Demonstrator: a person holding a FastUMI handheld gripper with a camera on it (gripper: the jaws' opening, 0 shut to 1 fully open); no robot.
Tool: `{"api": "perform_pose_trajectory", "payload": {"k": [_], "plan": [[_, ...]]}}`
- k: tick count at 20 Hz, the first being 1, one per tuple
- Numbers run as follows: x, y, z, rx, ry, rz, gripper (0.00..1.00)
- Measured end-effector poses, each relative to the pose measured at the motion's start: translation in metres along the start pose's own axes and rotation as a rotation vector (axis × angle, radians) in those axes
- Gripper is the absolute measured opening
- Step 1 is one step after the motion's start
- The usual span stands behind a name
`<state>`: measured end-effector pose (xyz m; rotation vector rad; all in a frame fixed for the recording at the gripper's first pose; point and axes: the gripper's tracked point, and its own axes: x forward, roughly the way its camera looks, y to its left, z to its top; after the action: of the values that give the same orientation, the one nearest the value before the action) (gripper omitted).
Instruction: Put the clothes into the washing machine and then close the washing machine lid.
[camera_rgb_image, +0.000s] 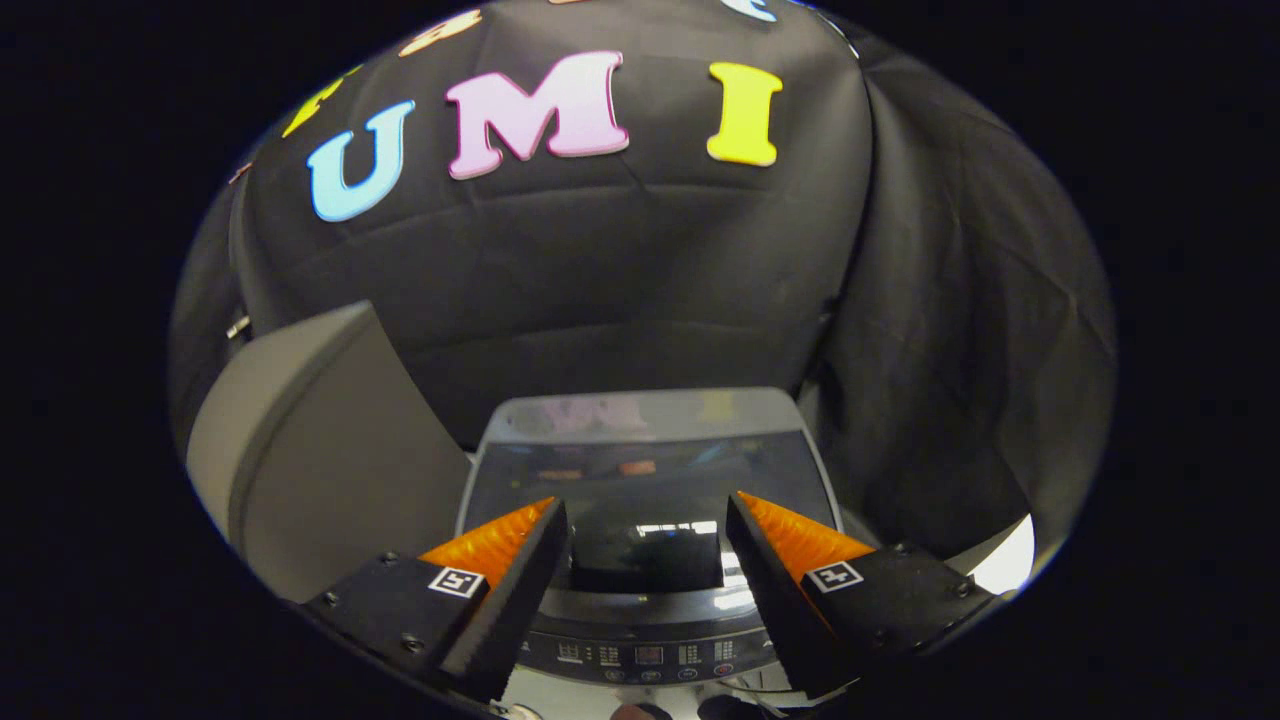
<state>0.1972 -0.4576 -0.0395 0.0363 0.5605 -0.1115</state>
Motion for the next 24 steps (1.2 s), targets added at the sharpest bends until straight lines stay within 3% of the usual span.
{"api": "perform_pose_trajectory", "payload": {"k": [8,14,24], "plan": [[-0.087,0.017,0.107,0.028,-0.344,0.045,1.0],[-0.141,0.021,0.152,0.034,-0.598,0.063,1.0],[-0.171,0.035,0.155,-0.035,-0.666,0.073,1.0]]}}
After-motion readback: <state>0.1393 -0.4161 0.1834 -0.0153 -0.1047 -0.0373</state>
